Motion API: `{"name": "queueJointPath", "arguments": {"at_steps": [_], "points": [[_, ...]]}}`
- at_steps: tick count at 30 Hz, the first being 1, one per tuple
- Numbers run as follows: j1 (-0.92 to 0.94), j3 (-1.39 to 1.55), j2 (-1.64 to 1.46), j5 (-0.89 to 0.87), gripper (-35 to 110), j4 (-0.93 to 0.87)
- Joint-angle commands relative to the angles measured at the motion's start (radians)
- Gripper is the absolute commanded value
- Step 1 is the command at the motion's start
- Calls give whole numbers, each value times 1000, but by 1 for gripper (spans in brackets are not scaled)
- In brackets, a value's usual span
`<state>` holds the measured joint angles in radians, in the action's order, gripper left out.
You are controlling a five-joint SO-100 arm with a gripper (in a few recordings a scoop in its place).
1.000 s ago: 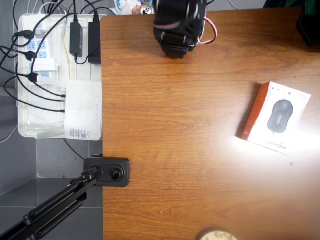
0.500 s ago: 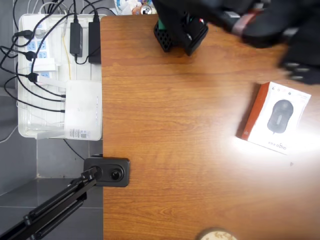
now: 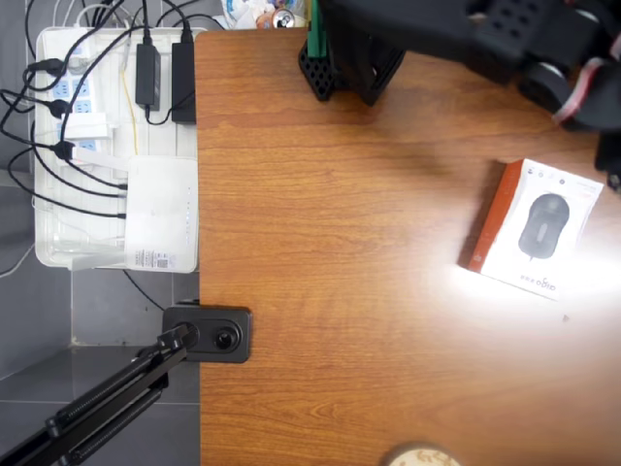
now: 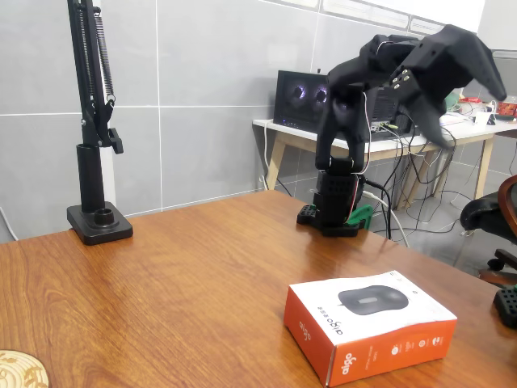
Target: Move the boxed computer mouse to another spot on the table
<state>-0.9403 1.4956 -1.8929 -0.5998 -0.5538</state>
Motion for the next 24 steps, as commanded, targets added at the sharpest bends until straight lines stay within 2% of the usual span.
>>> {"name": "queueJointPath", "arguments": {"at_steps": [1,3,12,17,24], "points": [[6,-161,161,-18,93,-11],[-2,-209,255,-2,104,-11],[-14,-285,471,55,104,-130],[0,-262,531,78,104,-106],[15,-66,511,112,104,-20]]}}
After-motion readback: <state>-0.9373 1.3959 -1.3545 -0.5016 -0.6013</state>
